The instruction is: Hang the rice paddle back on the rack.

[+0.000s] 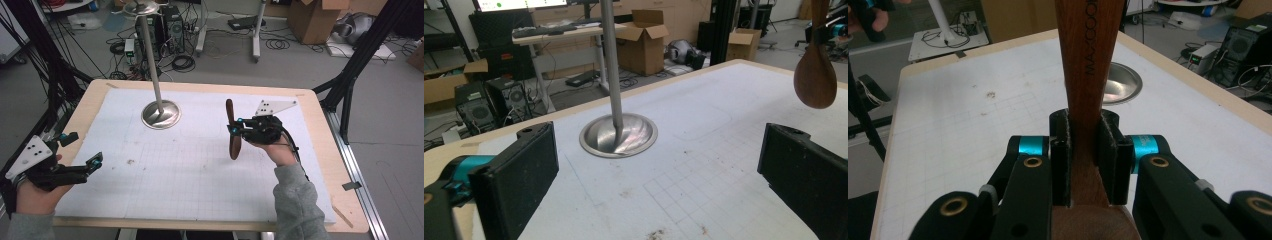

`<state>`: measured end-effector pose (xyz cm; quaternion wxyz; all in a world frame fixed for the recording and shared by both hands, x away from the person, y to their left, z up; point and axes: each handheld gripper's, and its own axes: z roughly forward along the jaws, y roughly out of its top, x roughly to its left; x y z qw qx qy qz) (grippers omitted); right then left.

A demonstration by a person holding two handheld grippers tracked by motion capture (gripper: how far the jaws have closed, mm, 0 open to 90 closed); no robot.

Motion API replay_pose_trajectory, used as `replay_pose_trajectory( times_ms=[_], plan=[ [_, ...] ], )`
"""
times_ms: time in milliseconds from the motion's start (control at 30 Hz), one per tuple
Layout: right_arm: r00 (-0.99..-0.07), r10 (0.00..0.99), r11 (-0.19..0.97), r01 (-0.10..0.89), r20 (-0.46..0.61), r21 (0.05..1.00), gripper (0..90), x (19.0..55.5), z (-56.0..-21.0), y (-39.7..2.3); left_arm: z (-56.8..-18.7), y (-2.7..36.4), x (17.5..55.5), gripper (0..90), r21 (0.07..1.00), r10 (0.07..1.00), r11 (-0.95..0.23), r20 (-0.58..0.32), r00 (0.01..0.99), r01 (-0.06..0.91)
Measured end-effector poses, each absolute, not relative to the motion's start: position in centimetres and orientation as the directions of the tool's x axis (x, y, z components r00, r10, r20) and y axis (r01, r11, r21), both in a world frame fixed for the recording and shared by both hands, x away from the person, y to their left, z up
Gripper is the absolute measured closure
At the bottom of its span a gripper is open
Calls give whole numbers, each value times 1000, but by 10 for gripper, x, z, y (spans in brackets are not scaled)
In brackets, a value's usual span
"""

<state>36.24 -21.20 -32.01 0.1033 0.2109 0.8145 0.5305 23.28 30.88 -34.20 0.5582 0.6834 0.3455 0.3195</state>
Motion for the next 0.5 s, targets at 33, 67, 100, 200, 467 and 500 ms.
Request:
replay_pose_trajectory(
  times_ms=[33,67,100,200,467,500],
  plan=[
    [-888,456,350,233,53,907,780,364,-318,-212,-342,309,233,33,984,829,-133,46,558,117],
    [-887,459,348,236,54,907,780,365,-316,-212,-343,309,233,33,984,828,-131,43,559,117],
    [-886,461,344,234,54,910,780,367,-314,-212,-343,309,233,32,985,828,-129,41,559,118],
    [-884,464,334,235,58,913,780,372,-308,-211,-344,309,233,33,984,828,-130,41,560,121],
    [-890,453,339,233,59,912,780,383,-297,-203,-344,311,231,33,984,833,-131,44,552,120],
    [-891,451,338,234,62,911,780,384,-295,-201,-343,312,231,33,984,832,-132,45,553,119]
  ],
)
